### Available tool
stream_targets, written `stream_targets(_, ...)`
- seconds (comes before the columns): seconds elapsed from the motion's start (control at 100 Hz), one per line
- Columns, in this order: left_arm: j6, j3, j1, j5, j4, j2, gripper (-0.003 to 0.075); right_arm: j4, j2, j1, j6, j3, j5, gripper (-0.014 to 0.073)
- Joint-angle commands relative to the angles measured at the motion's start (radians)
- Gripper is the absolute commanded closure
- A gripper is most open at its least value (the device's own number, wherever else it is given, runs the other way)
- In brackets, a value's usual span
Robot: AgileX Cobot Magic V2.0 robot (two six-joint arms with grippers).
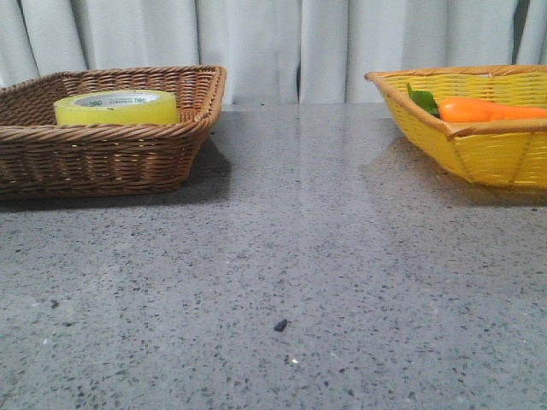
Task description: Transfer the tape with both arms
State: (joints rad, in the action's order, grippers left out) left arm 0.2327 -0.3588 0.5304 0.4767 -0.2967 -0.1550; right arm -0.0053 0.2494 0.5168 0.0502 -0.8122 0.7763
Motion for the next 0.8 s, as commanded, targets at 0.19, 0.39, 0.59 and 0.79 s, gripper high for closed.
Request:
stream_targets(0.19, -0.039, 0.248, -0.225, -0.460, 0.122, 0.015, 0.0741, -0.010, 0.012, -0.003, -0.010, -0.017, -0.071, 0.0650)
stream_targets(0.39, -0.087, 0.328, -0.383, -0.332, 0.139, 0.174, 0.0741, -0.010, 0.012, -0.003, -0.010, -0.017, -0.071, 0.0650)
stream_targets(0.59, -0.088, 0.363, -0.433, -0.202, 0.132, 0.181, 0.0741, -0.010, 0.012, -0.003, -0.010, -0.017, -0.067, 0.0650)
stream_targets(0.79, -0.088, 0.370, -0.443, -0.193, 0.075, 0.183, 0.0741, -0.010, 0.012, -0.003, -0.010, -0.017, -0.064, 0.0650)
